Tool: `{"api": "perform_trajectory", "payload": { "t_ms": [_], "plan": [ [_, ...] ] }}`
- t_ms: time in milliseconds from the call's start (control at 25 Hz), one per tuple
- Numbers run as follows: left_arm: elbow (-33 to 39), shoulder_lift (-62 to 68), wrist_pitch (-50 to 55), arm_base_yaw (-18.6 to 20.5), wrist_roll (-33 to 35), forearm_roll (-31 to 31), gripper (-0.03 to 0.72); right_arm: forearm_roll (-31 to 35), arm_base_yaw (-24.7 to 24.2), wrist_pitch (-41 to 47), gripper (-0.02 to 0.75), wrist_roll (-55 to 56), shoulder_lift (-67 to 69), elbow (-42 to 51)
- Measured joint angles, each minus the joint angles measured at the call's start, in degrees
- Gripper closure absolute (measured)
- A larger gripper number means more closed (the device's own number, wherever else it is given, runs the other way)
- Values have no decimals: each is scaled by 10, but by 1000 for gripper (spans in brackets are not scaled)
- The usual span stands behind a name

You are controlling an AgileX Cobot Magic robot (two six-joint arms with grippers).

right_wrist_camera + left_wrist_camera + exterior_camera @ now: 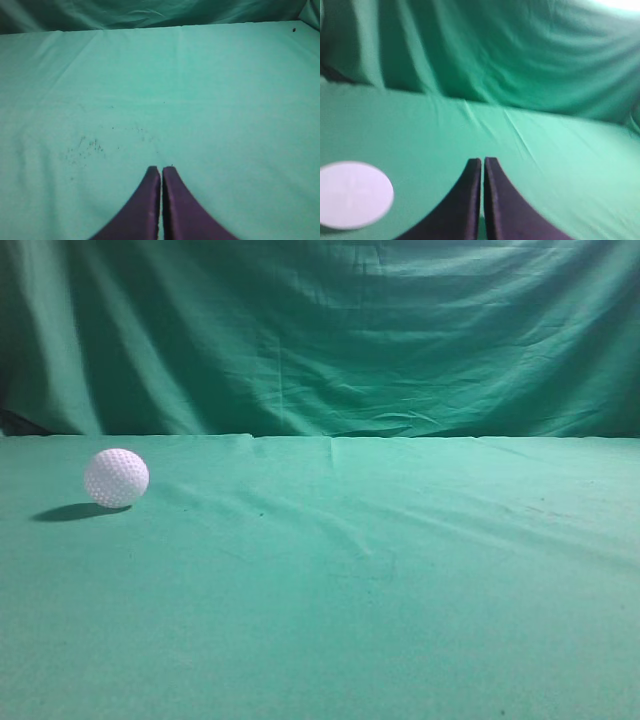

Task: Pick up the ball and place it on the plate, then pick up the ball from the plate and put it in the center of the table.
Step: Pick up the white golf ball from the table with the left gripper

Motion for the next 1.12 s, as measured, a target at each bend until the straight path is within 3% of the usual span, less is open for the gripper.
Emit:
{"api": "perform_trajectory", "payload": {
  "t_ms": [160,480,760,1120],
  "plan": [
    [-66,97,63,0,0,-14,688,0,0,0,738,0,0,0],
    [-83,196,5,0,-1,-60,688,0,0,0,738,0,0,0],
    [-216,350,198,0,166,-60,688,0,0,0,738,0,0,0],
    [-335,563,297,-14,262,-95,688,0,0,0,738,0,0,1]
  ]
}}
